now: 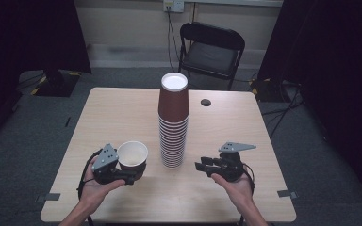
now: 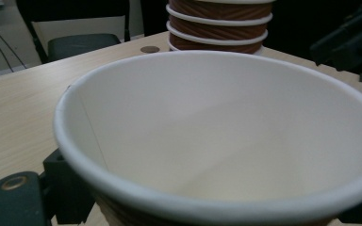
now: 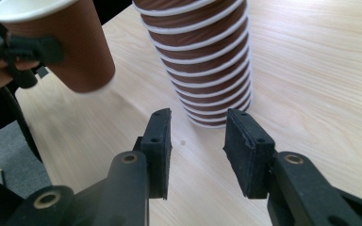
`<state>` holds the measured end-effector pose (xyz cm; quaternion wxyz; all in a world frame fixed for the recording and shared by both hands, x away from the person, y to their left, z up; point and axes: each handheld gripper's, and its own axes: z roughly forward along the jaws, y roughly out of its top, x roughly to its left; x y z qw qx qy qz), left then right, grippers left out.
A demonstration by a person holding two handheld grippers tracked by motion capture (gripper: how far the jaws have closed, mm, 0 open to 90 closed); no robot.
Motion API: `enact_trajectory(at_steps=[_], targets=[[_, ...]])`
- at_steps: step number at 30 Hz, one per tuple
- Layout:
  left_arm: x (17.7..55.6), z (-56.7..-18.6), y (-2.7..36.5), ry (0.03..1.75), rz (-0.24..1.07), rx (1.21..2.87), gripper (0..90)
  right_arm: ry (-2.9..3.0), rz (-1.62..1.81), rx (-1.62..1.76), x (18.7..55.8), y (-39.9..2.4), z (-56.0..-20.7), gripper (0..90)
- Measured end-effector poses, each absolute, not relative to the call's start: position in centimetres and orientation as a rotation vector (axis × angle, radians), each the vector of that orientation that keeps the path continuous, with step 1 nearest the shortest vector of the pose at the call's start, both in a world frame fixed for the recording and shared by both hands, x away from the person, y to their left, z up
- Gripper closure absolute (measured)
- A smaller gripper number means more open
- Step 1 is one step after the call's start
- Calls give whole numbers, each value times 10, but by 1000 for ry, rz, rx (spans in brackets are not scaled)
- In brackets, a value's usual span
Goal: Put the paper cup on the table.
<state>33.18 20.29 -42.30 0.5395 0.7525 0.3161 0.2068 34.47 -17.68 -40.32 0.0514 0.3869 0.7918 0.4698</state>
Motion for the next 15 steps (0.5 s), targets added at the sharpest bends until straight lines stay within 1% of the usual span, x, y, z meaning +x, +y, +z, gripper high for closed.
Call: enact_trajectory(at_steps=[2,8,15], targets=[[334,-422,204,759,523,1773,111,2401,1420,1186,343,-180,-404,599],[348,-420,205,771,544,1750,111,2364,1405,1228,340,-194,-410,583],[368,-415,212,843,548,1714,111,2343,1399,1246,335,-207,-416,551]])
